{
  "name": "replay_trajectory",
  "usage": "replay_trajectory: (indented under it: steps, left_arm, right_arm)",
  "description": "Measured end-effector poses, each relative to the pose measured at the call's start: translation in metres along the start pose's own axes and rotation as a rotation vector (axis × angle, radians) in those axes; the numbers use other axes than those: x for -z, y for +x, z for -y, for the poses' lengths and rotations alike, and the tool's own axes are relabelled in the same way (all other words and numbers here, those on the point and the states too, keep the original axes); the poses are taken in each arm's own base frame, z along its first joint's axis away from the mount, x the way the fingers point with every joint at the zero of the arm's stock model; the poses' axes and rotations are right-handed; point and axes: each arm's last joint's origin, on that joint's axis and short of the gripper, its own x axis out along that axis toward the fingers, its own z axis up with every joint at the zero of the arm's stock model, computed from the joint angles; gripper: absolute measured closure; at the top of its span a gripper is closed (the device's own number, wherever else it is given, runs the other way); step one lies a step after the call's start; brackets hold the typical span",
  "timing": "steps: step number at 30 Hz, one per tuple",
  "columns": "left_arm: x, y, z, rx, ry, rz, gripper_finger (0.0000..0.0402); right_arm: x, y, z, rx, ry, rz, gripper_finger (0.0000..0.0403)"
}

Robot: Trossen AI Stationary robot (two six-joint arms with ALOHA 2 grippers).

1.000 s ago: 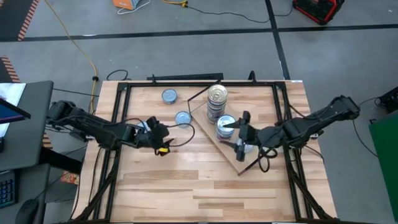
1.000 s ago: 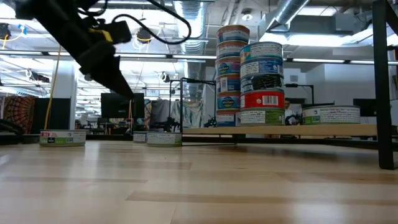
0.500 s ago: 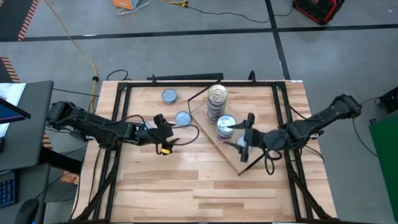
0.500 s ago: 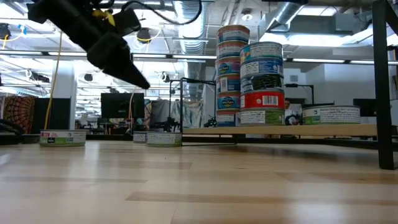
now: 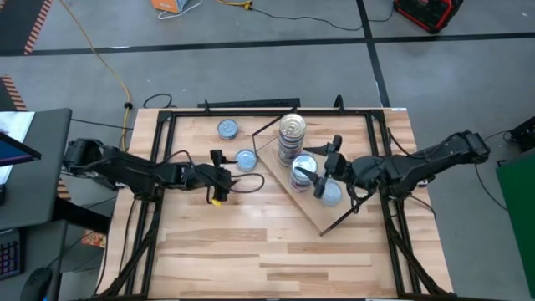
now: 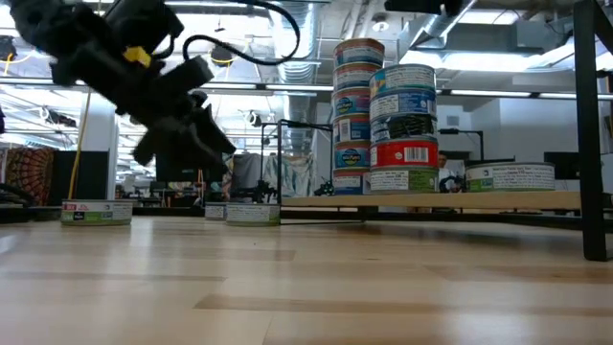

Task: Stack canned seafood by type on shelf
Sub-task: Stack the green tuna can on top of the green tuna can on the shelf

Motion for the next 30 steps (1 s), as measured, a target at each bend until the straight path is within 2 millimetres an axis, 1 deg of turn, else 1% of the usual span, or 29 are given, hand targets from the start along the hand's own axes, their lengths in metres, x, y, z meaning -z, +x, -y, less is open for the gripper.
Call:
replay_trajectory:
  steps: [3, 6, 11, 16, 18, 22, 26, 29, 30]
  left_arm:
    - [0.012, 0.004, -0.01, -0.097, -0.032, 0.048, 0.0097]
    - [0.016, 0.008, -0.025, -0.16, -0.108, 0.077, 0.0097]
    - [0.023, 0.016, -0.047, -0.164, -0.215, 0.021, 0.0097]
    - [0.029, 0.02, -0.059, -0.185, -0.245, 0.004, 0.0097]
    - [0.032, 0.024, -0.059, -0.159, -0.265, 0.01, 0.0097]
    - [0.037, 0.039, -0.049, -0.097, -0.275, 0.009, 0.0097]
    - [0.045, 0.05, -0.045, -0.183, -0.26, -0.078, 0.0097]
    - [0.05, 0.056, -0.037, -0.111, -0.273, -0.139, 0.0097]
    - [0.049, 0.058, -0.036, -0.088, -0.277, -0.148, 0.0097]
  right_arm:
    - [-0.003, 0.006, 0.003, 0.023, 0.001, 0.035, 0.0093]
    - [-0.004, 0.006, 0.004, 0.03, -0.021, 0.042, 0.0093]
    - [-0.01, 0.004, 0.005, 0.033, -0.042, 0.085, 0.0093]
    - [-0.019, -0.001, 0.002, 0.027, -0.073, 0.167, 0.0093]
    - [-0.022, -0.002, 0.001, 0.023, -0.068, 0.19, 0.0093]
    - [-0.023, -0.003, 0.001, 0.022, -0.068, 0.202, 0.0093]
    - [-0.023, -0.005, -0.001, 0.012, -0.064, 0.203, 0.0093]
    - [-0.023, -0.006, -0.004, -0.002, -0.064, 0.206, 0.0093]
    - [-0.024, -0.007, -0.005, -0.006, -0.068, 0.207, 0.0092]
